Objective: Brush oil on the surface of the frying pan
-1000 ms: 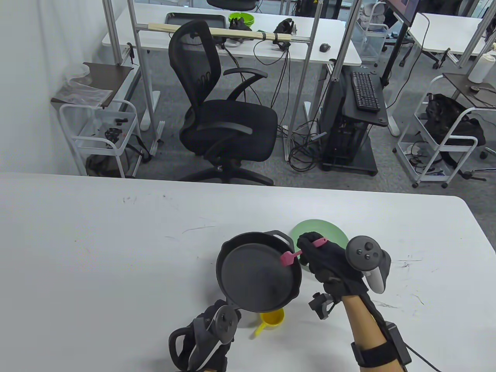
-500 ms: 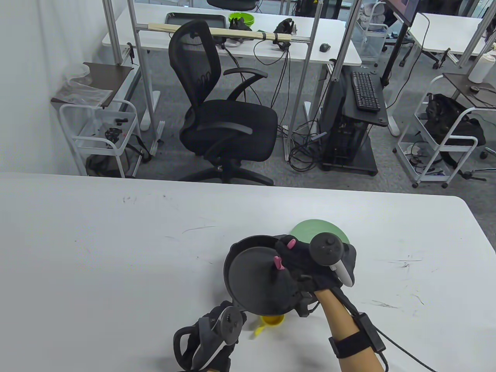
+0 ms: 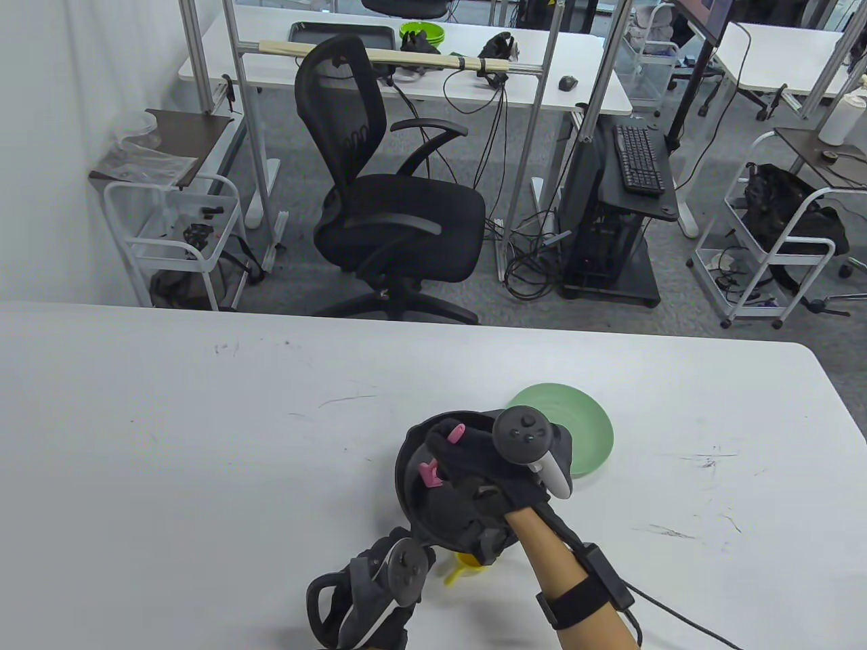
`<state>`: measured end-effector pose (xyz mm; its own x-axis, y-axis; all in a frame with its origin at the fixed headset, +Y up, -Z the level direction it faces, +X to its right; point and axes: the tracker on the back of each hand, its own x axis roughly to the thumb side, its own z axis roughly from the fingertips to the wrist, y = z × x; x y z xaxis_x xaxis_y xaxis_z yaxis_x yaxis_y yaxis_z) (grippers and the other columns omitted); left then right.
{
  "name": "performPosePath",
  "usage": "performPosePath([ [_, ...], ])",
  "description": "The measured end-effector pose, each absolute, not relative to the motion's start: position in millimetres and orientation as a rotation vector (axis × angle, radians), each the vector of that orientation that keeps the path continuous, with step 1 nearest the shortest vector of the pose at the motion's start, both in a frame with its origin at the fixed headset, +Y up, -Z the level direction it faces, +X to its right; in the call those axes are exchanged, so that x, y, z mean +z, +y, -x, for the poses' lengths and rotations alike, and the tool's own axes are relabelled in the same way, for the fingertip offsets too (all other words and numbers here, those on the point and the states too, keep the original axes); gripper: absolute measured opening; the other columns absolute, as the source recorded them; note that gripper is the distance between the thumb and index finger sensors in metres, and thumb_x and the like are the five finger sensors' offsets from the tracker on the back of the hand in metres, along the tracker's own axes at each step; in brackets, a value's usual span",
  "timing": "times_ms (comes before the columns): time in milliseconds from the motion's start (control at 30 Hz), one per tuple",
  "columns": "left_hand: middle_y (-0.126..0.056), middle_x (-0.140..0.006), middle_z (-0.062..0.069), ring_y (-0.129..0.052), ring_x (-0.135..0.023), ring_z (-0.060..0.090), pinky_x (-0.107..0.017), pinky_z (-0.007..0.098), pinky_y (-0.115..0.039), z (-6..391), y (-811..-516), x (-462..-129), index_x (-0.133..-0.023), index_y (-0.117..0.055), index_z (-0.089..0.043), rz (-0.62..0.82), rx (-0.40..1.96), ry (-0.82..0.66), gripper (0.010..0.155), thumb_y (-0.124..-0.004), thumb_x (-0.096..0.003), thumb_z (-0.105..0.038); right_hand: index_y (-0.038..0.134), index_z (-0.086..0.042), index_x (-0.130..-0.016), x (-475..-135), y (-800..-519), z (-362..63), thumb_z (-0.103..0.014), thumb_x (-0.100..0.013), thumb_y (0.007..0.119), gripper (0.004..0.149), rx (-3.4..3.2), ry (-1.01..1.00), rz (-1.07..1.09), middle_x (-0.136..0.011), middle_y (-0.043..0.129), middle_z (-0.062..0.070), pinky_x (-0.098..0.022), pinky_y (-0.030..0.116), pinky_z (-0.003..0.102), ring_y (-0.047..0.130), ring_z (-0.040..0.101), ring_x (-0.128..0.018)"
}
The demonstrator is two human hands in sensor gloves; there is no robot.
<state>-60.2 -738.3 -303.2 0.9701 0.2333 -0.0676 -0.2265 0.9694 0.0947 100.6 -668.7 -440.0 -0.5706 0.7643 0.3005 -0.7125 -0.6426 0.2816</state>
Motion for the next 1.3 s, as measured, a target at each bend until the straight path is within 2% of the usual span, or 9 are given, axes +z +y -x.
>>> performPosePath([
  [167, -0.098, -0.047, -0.004, -0.097, -0.022, 0.011, -0.018, 0.035, -0.087, 60.3, -738.0, -303.5, -0.089, -0.083, -0.014, -0.086, 0.234, 0.079, 0.061, -0.073, -0.0494, -0.058, 0.077, -0.017, -0.094, -438.5, -666.4, -109.3, -0.046, -0.064, 0.071, 0.042, 2.115, 0.179, -0.5, -0.065, 0.097, 0.017, -0.017, 0.083, 0.022, 0.094, 0.011, -0.03],
  [333, -0.098, -0.047, -0.004, -0.097, -0.022, 0.011, -0.018, 0.034, -0.087, 60.3, -737.8, -303.6, -0.089, -0.083, -0.014, -0.088, 0.234, 0.079, 0.061, -0.073, -0.0493, -0.058, 0.076, -0.016, -0.095, -438.5, -676.3, -115.9, -0.044, -0.063, 0.073, 0.043, 2.033, 0.259, -0.434, -0.069, 0.097, 0.019, -0.017, 0.083, 0.025, 0.095, 0.015, -0.031],
  [567, -0.099, -0.047, -0.004, -0.097, -0.022, 0.011, -0.018, 0.035, -0.087, 61.0, -737.1, -303.2, -0.089, -0.083, -0.014, -0.082, 0.251, 0.074, 0.061, -0.073, -0.0493, -0.058, 0.076, -0.017, -0.096, -436.1, -677.0, -143.1, -0.043, -0.063, 0.074, 0.042, 2.199, 0.202, -0.317, -0.071, 0.098, 0.02, -0.018, 0.083, 0.027, 0.095, 0.017, -0.032],
  [867, -0.098, -0.046, -0.003, -0.097, -0.021, 0.012, -0.018, 0.035, -0.087, 62.8, -740.9, -303.3, -0.089, -0.084, -0.013, -0.074, 0.235, 0.087, 0.061, -0.074, -0.0489, -0.058, 0.077, -0.018, -0.096, -437.9, -664.2, -192.7, -0.043, -0.062, 0.076, 0.042, 2.458, 0.122, -0.171, -0.072, 0.099, 0.019, -0.019, 0.084, 0.028, 0.096, 0.019, -0.033],
  [1100, -0.098, -0.046, -0.003, -0.097, -0.021, 0.012, -0.018, 0.035, -0.087, 63.1, -739.6, -302.9, -0.089, -0.083, -0.013, -0.08, 0.231, 0.094, 0.06, -0.074, -0.0492, -0.058, 0.079, -0.018, -0.094, -425.4, -638.6, -206.7, -0.043, -0.061, 0.076, 0.042, 2.501, -0.078, -0.22, -0.069, 0.099, 0.02, -0.018, 0.084, 0.028, 0.097, 0.019, -0.032],
  [1300, -0.098, -0.046, -0.003, -0.097, -0.021, 0.012, -0.017, 0.035, -0.086, 61.5, -739.4, -301.5, -0.088, -0.083, -0.012, -0.085, 0.229, 0.083, 0.06, -0.074, -0.049, -0.057, 0.078, -0.018, -0.094, -422.0, -646.9, -192.6, -0.043, -0.061, 0.075, 0.042, 2.64, -0.07, -0.292, -0.069, 0.099, 0.02, -0.019, 0.084, 0.028, 0.097, 0.019, -0.033],
])
